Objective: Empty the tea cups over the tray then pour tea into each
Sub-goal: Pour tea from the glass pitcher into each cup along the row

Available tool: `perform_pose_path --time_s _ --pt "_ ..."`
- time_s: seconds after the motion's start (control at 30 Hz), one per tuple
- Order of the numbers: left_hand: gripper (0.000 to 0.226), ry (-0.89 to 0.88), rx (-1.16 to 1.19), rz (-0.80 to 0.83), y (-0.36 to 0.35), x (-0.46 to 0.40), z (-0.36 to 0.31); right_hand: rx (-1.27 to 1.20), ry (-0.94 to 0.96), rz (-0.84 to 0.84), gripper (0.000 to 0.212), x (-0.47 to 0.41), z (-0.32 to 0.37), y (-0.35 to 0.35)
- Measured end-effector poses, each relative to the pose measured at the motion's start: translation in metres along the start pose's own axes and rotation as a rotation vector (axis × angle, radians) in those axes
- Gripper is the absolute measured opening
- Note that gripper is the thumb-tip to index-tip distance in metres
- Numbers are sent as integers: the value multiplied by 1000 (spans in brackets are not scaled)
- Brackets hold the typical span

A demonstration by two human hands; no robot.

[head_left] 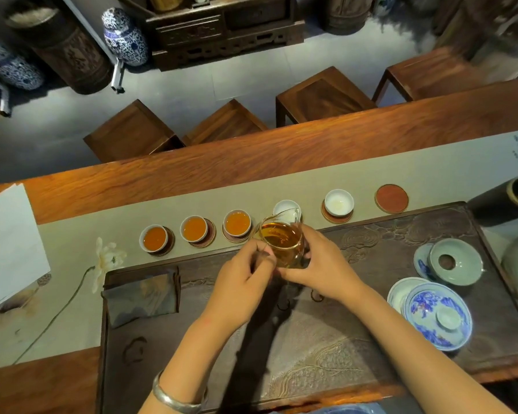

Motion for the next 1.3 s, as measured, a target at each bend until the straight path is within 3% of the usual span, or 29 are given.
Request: perform_pose_path --time_s 0.5,1.3 --pt "13 62 4 -45 -7 -34 3 -221 -137 73 57 -23 -27 -7" --pt "12 72 -17 -80 2 -47 13 -357 -173 134 58 -34 -32 -26"
Point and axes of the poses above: each hand's wrist, its own x-axis away from the middle knuckle, its own y-axis out of the back of the hand, z = x × y, the point moved 4 cm from there along -x, towards the middle knuckle, and after that the axes turned 4 degrees about -x, right-handed, at the moved point
